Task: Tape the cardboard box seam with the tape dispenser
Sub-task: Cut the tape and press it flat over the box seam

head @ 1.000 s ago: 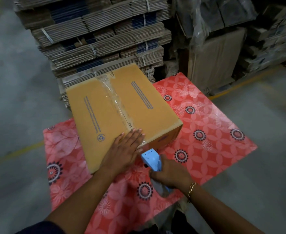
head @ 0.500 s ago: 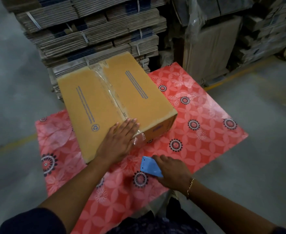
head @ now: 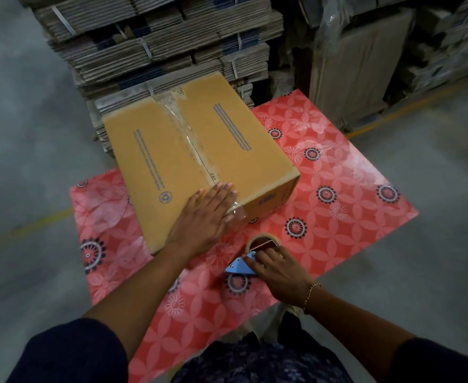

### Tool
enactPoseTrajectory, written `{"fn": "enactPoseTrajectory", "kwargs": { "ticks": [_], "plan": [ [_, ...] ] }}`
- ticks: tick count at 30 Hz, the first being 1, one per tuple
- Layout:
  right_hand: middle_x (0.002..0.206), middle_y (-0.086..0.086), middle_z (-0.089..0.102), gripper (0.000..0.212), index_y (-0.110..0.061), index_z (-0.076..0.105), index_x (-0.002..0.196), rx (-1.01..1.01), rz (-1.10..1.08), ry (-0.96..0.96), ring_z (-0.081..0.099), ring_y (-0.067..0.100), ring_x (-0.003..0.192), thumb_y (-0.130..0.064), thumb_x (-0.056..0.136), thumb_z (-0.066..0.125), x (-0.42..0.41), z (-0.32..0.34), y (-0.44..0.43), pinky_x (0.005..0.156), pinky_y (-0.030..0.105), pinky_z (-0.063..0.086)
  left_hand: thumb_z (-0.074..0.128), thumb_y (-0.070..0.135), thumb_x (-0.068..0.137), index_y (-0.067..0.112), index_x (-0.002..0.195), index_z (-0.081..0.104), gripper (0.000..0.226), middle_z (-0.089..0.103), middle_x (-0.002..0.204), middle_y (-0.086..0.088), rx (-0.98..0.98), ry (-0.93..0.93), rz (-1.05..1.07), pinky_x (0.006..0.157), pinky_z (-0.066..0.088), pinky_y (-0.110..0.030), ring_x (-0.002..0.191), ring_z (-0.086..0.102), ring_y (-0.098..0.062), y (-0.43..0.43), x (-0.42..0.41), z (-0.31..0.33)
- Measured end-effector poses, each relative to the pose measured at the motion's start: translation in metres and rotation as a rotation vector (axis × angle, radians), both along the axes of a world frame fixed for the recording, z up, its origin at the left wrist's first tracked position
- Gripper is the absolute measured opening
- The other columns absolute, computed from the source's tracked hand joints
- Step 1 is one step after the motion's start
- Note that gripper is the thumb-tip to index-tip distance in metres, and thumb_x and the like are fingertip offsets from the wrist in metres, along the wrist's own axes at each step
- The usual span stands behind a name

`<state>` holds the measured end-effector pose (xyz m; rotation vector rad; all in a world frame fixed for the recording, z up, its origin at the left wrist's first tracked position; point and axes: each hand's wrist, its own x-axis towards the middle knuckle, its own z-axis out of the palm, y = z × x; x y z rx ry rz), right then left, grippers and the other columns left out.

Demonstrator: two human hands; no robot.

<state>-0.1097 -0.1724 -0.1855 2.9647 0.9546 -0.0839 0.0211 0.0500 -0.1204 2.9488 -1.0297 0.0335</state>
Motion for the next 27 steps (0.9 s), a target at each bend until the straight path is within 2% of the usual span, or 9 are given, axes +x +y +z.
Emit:
{"fn": "enactPoseTrajectory", "kwargs": {
  "ticks": [3,7,9,12,15,19,23,25,27],
  "plan": [
    [0.111,-0.001,0.064,0.047,-0.024,0.058,0.125,0.269,-0.273,0.061,0.059,0.024,0.103,-0.040,0.080,0.060,0.006,0.015,0.007,0.086,0.041,0.043,0.026,0.043,0.104,0.023,0.160,0.020,0.060,0.019,0.169,0.001,-0.001,-0.003,-0.002,0.121,0.026,-0.048,0.155,0.018,-0.016,0.000,0.000,0.000],
    [0.077,-0.007,0.068,0.014,-0.023,0.064,0.093,1.258,-0.867,0.479,0.062,0.017,0.066,-0.037,0.093,0.063,0.041,0.060,0.030,0.060,0.042,0.056,0.030,0.042,0.104,0.023,0.160,0.021,0.059,0.020,0.168,0.001,-0.010,-0.003,0.001,0.121,0.026,-0.047,0.155,0.020,-0.016,0.000,-0.001,0.001],
    [0.070,-0.012,0.068,0.016,-0.017,0.067,0.086,1.505,-1.015,0.616,0.060,0.014,0.064,-0.029,0.096,0.065,0.063,0.078,0.036,0.058,0.034,0.050,0.028,0.041,0.104,0.023,0.160,0.021,0.059,0.020,0.169,0.002,-0.013,0.004,-0.003,0.121,0.026,-0.047,0.155,0.020,-0.016,0.000,-0.001,0.002],
    [0.069,-0.004,0.067,0.017,-0.011,0.068,0.079,1.550,-1.023,0.659,0.062,0.002,0.060,-0.016,0.095,0.065,0.079,0.085,0.042,0.056,0.016,0.046,0.031,0.042,0.104,0.023,0.159,0.021,0.059,0.020,0.169,0.002,-0.017,0.002,-0.005,0.121,0.026,-0.046,0.155,0.020,-0.015,0.000,0.000,0.002],
    [0.067,-0.002,0.065,0.011,-0.004,0.069,0.083,1.518,-0.987,0.618,0.057,-0.006,0.053,-0.007,0.093,0.067,0.080,0.071,0.040,0.056,0.012,0.045,0.035,0.042,0.104,0.024,0.159,0.020,0.060,0.019,0.169,0.003,-0.013,0.001,0.000,0.121,0.025,-0.046,0.155,0.018,-0.015,0.000,0.001,-0.001],
    [0.076,0.007,0.071,0.014,0.006,0.070,0.088,1.477,-0.980,0.576,0.062,-0.002,0.063,-0.007,0.093,0.068,0.081,0.059,0.039,0.064,0.015,0.050,0.038,0.040,0.103,0.023,0.160,0.016,0.064,0.015,0.170,0.003,0.015,-0.005,-0.003,0.121,0.024,-0.046,0.156,0.015,-0.014,0.001,0.002,-0.002],
    [0.088,0.022,0.075,0.019,0.004,0.070,0.089,1.451,-0.980,0.567,0.067,0.019,0.074,-0.015,0.093,0.070,0.084,0.049,0.038,0.068,0.030,0.055,0.038,0.040,0.102,0.023,0.160,0.019,0.063,0.017,0.169,0.003,0.002,-0.006,-0.015,0.120,0.025,-0.046,0.155,0.017,-0.015,0.001,0.002,-0.001],
    [0.080,0.018,0.072,0.020,0.000,0.070,0.088,1.427,-0.979,0.562,0.063,0.023,0.070,-0.019,0.092,0.070,0.085,0.045,0.039,0.066,0.038,0.052,0.044,0.040,0.098,0.023,0.160,0.020,0.069,0.017,0.169,0.002,-0.011,-0.003,-0.017,0.120,0.026,-0.046,0.155,0.017,-0.014,0.002,0.002,0.000],
    [0.071,0.006,0.066,0.019,0.004,0.069,0.088,1.413,-0.971,0.531,0.057,0.015,0.066,-0.015,0.093,0.070,0.086,0.044,0.040,0.065,0.033,0.048,0.052,0.042,0.086,0.023,0.160,0.018,0.083,0.015,0.170,0.002,-0.007,0.008,-0.024,0.120,0.025,-0.047,0.156,0.015,-0.014,0.003,0.001,0.003]
  ]
}}
